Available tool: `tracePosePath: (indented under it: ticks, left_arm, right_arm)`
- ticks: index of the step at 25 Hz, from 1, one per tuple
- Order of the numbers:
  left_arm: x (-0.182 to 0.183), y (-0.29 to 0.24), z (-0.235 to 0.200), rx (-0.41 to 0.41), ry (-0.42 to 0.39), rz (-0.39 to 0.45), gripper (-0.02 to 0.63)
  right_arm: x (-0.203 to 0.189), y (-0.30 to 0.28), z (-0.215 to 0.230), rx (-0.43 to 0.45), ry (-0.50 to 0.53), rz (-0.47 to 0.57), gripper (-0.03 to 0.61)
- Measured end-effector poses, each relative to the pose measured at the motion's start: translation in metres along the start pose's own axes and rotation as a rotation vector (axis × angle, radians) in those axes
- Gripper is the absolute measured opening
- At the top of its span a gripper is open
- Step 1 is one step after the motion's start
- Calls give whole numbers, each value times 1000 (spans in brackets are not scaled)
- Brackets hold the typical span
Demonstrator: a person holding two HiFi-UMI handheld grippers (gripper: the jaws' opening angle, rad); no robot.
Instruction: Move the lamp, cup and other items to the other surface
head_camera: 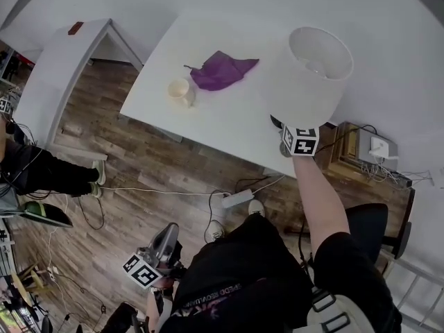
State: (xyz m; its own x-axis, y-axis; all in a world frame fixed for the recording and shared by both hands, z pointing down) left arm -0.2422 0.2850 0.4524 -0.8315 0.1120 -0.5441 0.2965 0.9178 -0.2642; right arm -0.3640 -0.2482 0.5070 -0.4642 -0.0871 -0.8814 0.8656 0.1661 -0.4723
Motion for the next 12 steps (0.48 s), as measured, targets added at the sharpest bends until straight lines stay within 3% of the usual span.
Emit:
tracePosePath:
  ticks: [12]
  left_arm:
    - [18,-6,-3,-143,-56,-62,-8]
  right_arm:
    - [31,88,23,-121,-54,110,137]
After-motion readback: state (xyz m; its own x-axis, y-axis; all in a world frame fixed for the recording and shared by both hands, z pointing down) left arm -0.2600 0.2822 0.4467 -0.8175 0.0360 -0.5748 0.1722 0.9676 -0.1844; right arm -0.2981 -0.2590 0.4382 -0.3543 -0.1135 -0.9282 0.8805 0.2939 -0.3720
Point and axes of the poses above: the fingertips, and each gripper's own axes: y backward along the fingers, z to its right, x out of its top, the point moved 9 cm from there along y, backward along the fingers, and after that the axes turned 11 degrees about -z, right-handed, at the moved point
